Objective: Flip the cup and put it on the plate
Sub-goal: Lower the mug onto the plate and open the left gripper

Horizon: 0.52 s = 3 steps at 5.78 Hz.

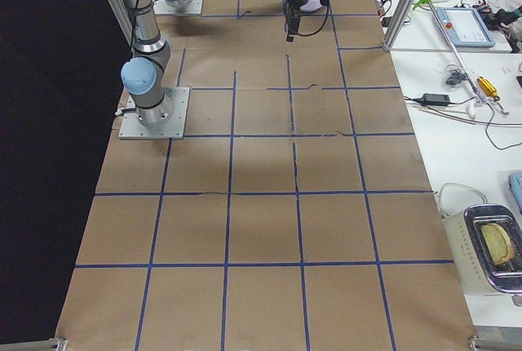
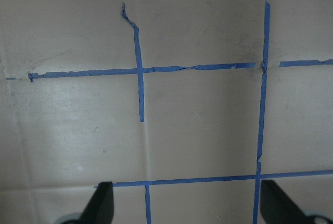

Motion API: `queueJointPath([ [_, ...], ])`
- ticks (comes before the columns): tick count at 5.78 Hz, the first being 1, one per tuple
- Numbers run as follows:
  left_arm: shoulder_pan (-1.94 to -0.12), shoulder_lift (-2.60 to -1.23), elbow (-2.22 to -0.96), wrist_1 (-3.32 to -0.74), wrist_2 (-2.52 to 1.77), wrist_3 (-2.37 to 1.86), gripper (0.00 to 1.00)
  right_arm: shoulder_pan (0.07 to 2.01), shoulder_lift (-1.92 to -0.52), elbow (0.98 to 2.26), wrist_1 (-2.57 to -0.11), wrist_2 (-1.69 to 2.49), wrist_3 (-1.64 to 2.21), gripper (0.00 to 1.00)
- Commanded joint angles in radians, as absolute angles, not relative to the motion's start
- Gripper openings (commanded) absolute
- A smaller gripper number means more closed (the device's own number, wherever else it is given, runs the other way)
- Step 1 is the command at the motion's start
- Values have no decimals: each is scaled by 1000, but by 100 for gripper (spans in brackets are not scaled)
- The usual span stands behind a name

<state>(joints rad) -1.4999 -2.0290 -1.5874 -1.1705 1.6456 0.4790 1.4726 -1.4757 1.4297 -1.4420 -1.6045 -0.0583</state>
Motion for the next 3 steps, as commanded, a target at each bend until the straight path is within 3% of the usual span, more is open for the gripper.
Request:
queueJointPath([
  [1, -1502, -2025, -1588, -1170, 1641, 471, 95, 1473, -1476, 1430, -1442, -1605, -58, 100],
  [3, -1515, -1991, -1563, -1186, 1641, 311, 95, 1473, -1476, 1430, -1442, -1605, -58, 100],
])
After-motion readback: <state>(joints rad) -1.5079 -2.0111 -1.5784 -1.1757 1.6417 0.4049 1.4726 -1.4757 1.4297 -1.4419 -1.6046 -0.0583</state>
